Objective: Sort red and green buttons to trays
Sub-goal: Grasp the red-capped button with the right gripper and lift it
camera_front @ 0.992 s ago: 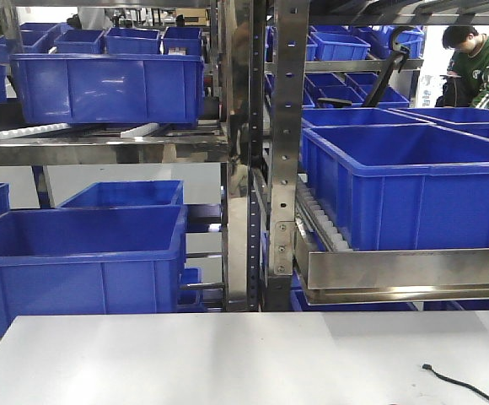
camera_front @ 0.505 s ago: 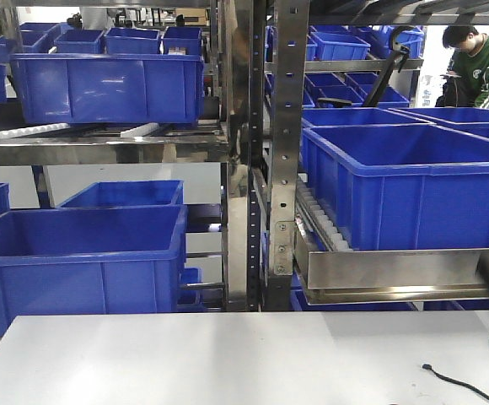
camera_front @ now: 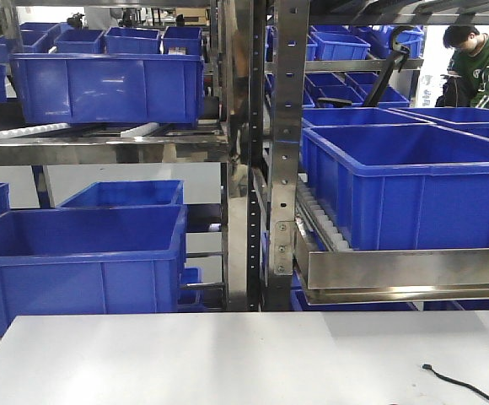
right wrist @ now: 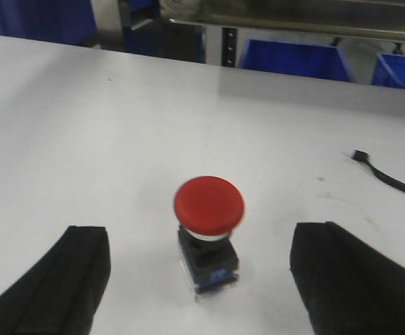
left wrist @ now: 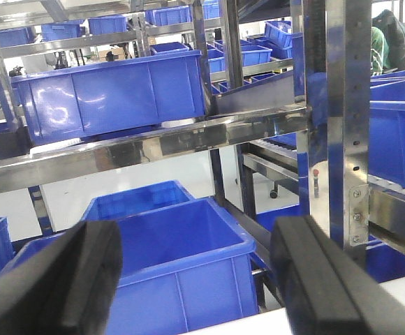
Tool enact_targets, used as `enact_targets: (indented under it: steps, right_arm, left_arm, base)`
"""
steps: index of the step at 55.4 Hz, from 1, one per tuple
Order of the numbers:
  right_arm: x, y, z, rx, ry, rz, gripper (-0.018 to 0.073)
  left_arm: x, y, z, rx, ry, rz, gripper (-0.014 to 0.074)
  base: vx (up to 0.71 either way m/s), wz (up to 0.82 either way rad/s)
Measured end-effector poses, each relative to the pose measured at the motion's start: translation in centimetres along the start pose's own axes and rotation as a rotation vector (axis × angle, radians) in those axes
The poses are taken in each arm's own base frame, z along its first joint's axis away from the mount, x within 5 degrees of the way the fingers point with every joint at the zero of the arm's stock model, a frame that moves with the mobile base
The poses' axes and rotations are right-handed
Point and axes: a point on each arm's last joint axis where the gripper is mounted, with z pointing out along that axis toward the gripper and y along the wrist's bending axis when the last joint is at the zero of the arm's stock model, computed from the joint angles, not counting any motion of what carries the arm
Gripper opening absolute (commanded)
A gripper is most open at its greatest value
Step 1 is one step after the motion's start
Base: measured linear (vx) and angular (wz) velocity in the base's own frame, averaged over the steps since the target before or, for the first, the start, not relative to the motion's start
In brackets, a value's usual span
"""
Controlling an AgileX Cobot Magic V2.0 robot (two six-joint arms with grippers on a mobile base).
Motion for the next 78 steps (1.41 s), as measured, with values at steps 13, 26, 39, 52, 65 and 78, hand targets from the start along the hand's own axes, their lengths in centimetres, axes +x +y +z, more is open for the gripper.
enact_targets:
  steps: [13, 26, 39, 52, 65, 78]
  right_arm:
    - [3.7, -0.3, 2.7, 0.000, 0.092, 0.066, 0.0573]
    - [4.9, -0.9, 6.6, -0.011, 0.107, 0.068, 0.0569]
    - [5.5, -1.4, 9.6, -0.016, 0.092, 0.065, 0.0244]
    - [4.4, -1.1, 9.4, -0.051, 0.061, 0.041, -0.0011]
    - [-2.0, -0.4, 5.4, -0.090, -0.128, -0.005, -0.0009]
    - [-9.2, 0.0, -3.1, 0.003, -0.162, -0.047, -0.0009]
  left_arm:
    - [0.0, 0.0, 0.0, 0.000, 0.000, 0.000, 0.0561]
    - [0.0, 0.0, 0.0, 0.000, 0.000, 0.000, 0.0561]
    - [0.0, 0.0, 0.0, 0.000, 0.000, 0.000, 0.0561]
    - [0.0, 0.0, 0.0, 0.000, 0.000, 0.000, 0.0561]
    - [0.1, 0.0, 0.0, 0.002, 0.007, -0.002, 0.0561]
    - [0.9, -0.2, 0.0, 0.021, 0.097, -0.002, 0.0561]
  base:
    - [0.00, 0.00]
    - [0.00, 0.00]
    - [0.00, 0.00]
    - [0.00, 0.00]
    - [0.00, 0.00]
    - [0.00, 0.00]
